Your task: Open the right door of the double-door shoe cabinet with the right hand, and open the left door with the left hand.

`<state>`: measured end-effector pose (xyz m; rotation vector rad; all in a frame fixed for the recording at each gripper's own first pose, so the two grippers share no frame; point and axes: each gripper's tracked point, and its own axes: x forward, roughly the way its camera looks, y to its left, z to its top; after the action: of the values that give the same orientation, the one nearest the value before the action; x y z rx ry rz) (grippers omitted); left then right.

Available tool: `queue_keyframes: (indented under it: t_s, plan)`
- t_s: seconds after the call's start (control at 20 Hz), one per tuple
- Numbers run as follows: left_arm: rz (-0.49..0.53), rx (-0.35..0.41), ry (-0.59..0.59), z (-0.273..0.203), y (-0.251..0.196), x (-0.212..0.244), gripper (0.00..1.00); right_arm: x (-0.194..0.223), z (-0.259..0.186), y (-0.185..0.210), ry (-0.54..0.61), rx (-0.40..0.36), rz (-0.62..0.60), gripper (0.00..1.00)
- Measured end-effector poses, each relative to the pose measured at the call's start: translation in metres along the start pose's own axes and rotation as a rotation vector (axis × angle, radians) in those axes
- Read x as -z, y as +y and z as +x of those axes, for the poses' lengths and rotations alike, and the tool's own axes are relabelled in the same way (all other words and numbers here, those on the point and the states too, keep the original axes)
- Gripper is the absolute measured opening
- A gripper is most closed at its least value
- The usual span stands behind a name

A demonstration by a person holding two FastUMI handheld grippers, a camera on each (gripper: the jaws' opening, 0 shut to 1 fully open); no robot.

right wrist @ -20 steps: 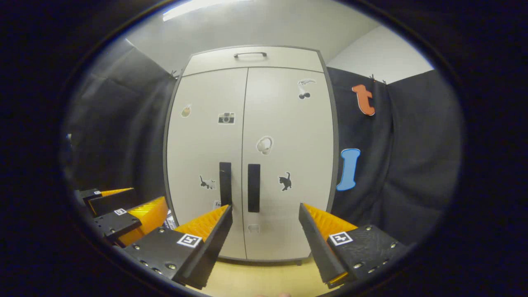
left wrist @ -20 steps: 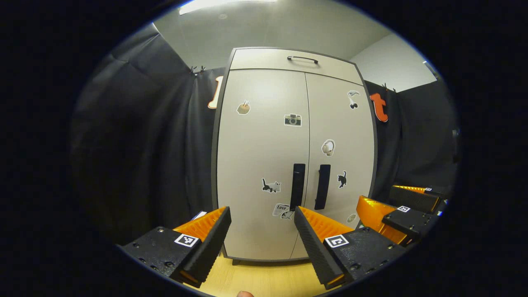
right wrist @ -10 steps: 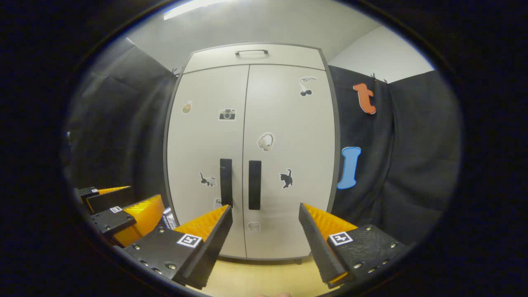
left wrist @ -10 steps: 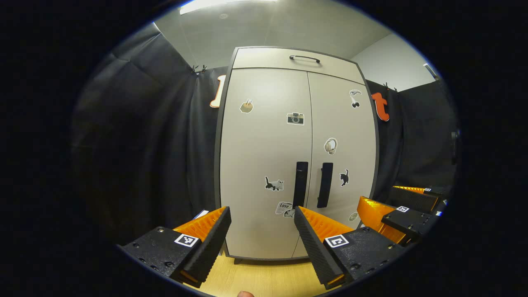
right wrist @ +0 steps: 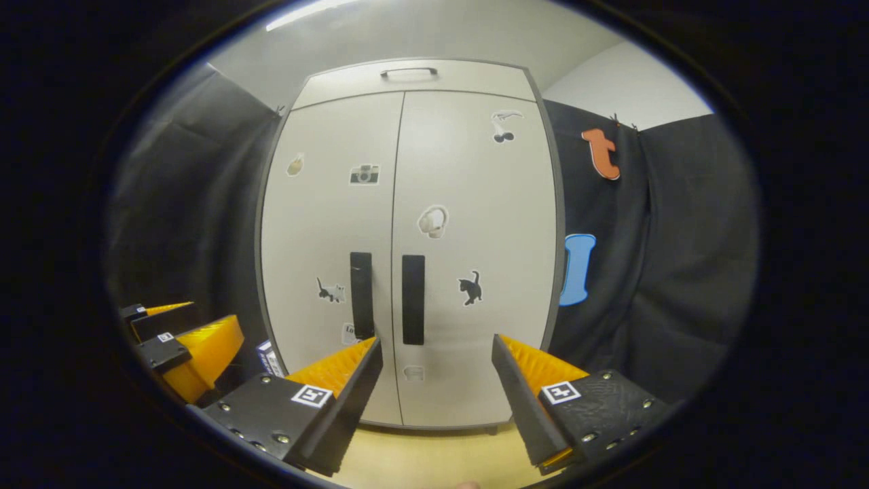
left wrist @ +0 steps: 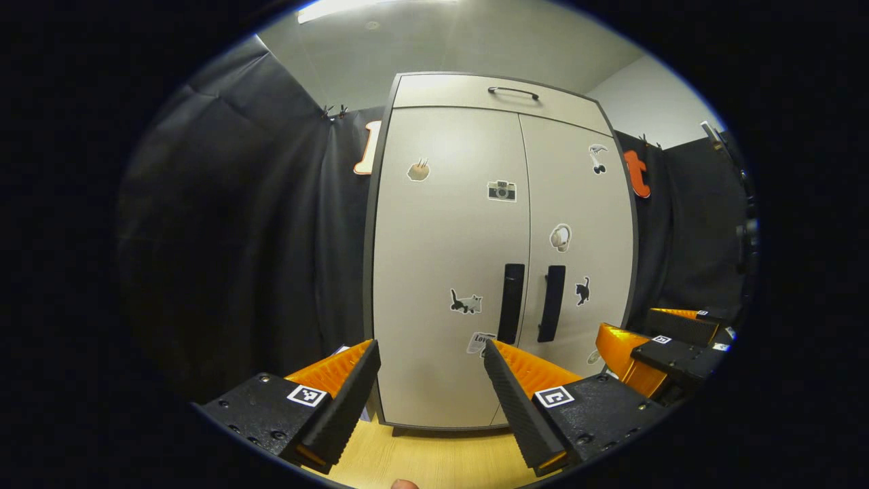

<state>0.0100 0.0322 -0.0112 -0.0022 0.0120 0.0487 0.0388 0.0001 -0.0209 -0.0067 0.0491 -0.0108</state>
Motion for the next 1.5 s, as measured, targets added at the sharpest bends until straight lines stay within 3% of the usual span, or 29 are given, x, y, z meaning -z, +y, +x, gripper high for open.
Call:
queue_keyframes:
  t_s: [0.45,0.5,0.65,0.75,0.8,0.85,1.05,1.1,1.3,1.35,1.5]
  plan:
    - [0.016,-0.097,0.014,0.015,0.04,0.006,0.95,0.014,0.066,0.022,0.04,-0.025,-0.017,0.96]
    - [0.016,-0.109,0.013,0.016,0.045,0.006,0.96,0.016,0.075,0.021,0.041,-0.02,-0.025,0.88]
    - [0.026,-0.137,0.023,0.018,0.056,0.008,0.95,0.018,0.099,0.021,0.045,-0.007,-0.029,0.8]
    - [0.036,-0.159,0.024,0.019,0.064,0.008,0.96,0.019,0.111,0.021,0.048,-0.002,-0.018,0.82]
    - [0.037,-0.168,0.027,0.018,0.067,0.009,0.95,0.021,0.119,0.021,0.055,0.003,-0.013,0.81]
    - [0.036,-0.176,0.031,0.019,0.071,0.01,0.95,0.021,0.125,0.023,0.06,-0.007,-0.005,0.72]
    - [0.036,-0.217,0.048,0.02,0.086,0.014,0.96,0.027,0.145,0.034,0.084,-0.026,0.012,0.67]
    - [0.036,-0.228,0.052,0.02,0.09,0.015,0.95,0.027,0.145,0.034,0.079,-0.031,0.01,0.53]
    - [0.032,-0.262,0.065,0.017,0.102,0.019,0.96,0.031,0.161,0.041,0.078,-0.038,-0.007,0.49]
    - [0.033,-0.269,0.071,0.016,0.105,0.021,0.96,0.031,0.159,0.043,0.073,-0.023,-0.007,0.36]
    - [0.034,-0.283,0.082,0.014,0.11,0.024,0.92,0.03,0.157,0.041,0.069,0.006,-0.027,0.31]
